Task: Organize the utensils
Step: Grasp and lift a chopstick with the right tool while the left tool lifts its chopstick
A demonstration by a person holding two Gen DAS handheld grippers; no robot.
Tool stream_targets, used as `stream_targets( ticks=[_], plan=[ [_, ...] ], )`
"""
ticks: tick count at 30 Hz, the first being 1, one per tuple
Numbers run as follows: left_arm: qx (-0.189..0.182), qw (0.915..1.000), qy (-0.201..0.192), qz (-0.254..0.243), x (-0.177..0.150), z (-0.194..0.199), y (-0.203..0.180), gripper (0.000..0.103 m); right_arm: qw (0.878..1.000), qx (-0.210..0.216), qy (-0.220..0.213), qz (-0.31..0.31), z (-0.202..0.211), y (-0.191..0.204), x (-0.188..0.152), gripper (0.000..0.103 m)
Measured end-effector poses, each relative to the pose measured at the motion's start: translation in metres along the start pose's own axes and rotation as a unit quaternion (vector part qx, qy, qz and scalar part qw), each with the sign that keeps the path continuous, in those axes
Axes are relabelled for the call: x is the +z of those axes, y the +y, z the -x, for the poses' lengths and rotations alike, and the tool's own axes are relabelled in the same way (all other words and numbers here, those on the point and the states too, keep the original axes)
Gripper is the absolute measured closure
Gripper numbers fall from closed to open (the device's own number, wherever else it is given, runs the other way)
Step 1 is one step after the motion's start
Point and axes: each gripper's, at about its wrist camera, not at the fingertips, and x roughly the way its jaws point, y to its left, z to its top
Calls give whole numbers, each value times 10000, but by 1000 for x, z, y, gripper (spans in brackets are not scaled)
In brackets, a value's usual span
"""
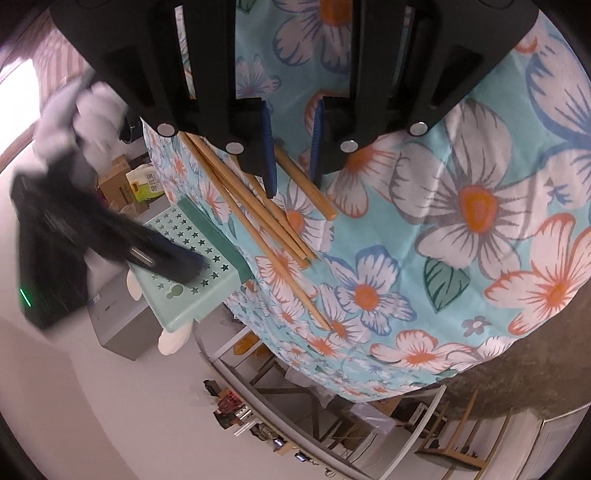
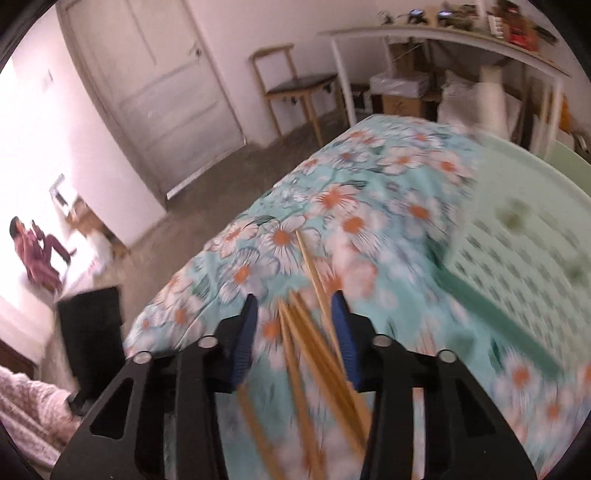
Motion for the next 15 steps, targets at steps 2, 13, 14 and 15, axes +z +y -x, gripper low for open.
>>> stream_targets(
  ticks=[2,13,14,15],
  plan=[
    [-6,10000,-26,-44,-1,0,0,85,9996,-108,197,180,-23,2,15,71],
    [-68,9998,-119,-164,-5,2,-1,84,9906,-448,1044,762,-94,0,45,95],
    [-70,9998,-119,-166,-6,2,-1,84,9910,-433,1001,779,-92,0,45,96],
    [-66,9998,-121,-170,-6,3,-1,84,9913,-433,955,791,-89,0,46,96]
  ],
)
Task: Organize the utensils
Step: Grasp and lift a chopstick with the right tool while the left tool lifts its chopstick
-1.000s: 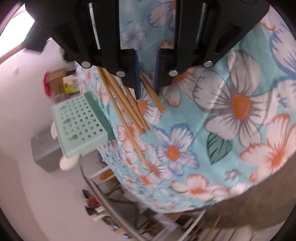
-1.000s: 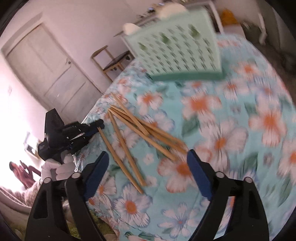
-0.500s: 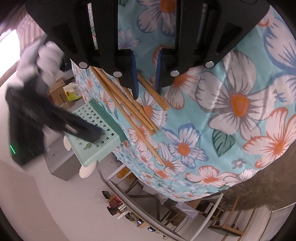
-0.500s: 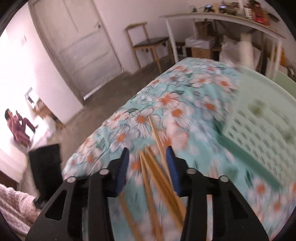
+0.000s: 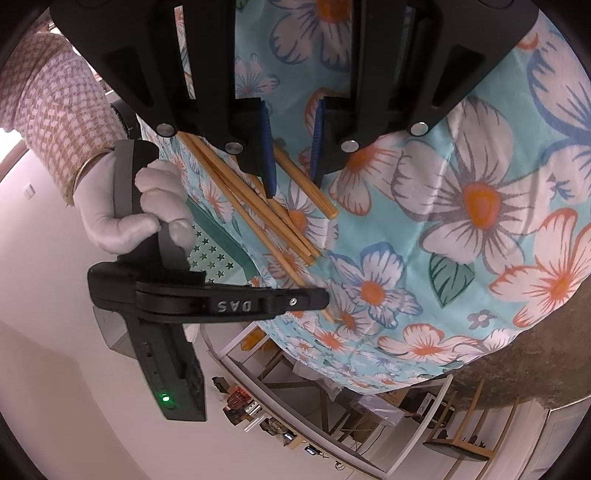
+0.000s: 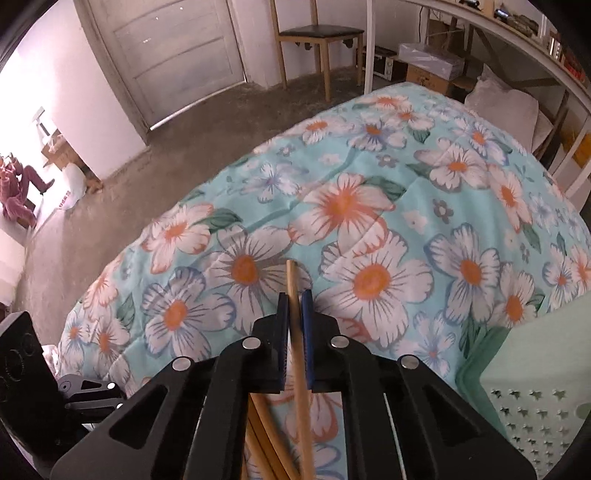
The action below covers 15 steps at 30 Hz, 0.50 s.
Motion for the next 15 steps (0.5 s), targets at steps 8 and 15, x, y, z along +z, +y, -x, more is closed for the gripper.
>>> stream_targets(
  ticks=[8,15],
  plan=[
    [78,9999,55,45,2,2,-4,86,9949,-239,-965,-171,88,-2,-3,96],
    [214,9997,-35,-86,7,16,-21,87,9728,-650,-2138,-616,198,-17,-43,96]
  ],
)
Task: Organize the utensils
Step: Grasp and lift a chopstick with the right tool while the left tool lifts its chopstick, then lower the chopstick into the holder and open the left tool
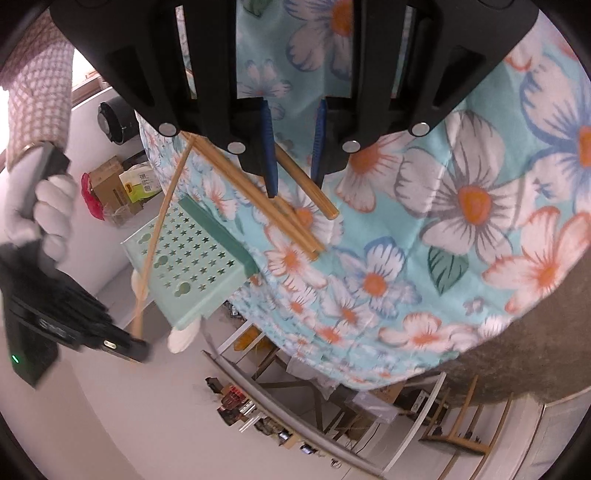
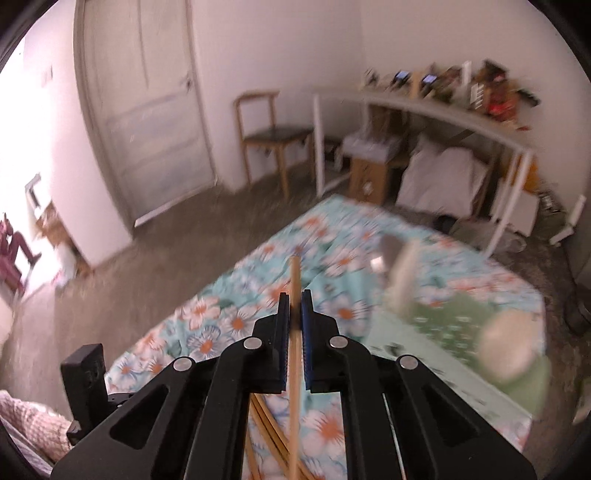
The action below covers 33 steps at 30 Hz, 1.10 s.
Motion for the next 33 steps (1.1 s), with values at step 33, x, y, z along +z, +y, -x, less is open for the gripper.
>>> stream_targets(
  ticks=[33],
  plan=[
    [-857,9539,-2112,-1953,169,74,-205,98,9722,-334,-2125,-926,197,-62,-83,97]
  ],
)
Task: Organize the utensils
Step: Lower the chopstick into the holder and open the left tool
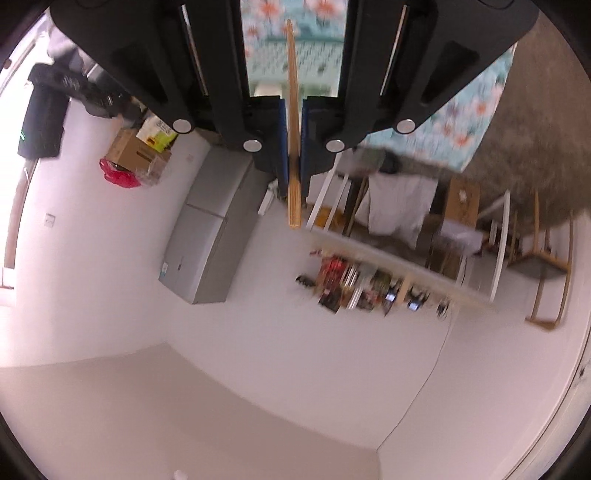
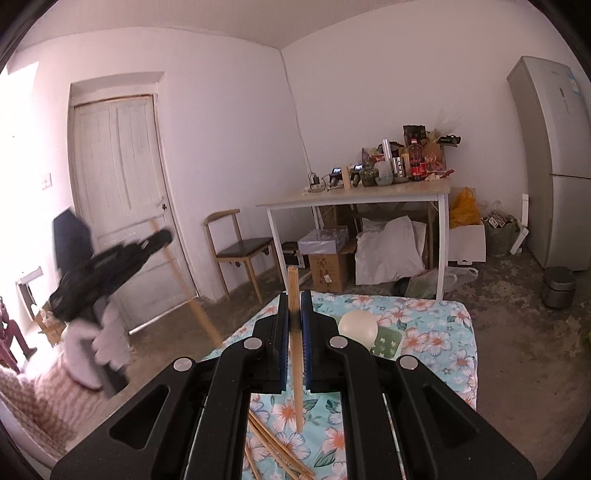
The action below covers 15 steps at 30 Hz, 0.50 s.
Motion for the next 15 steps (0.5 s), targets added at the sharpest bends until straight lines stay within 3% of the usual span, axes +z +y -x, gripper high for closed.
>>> stream_targets(
  ticks=[7,15],
  plan=[
    [32,9998,-112,-131,19,-76,-18,98,9996,135,-163,-195,10,-17,-1,97],
    [290,9989,137,-333,-10,-146,-27,98,9994,149,-67,-317,7,-35,-8,97]
  ],
)
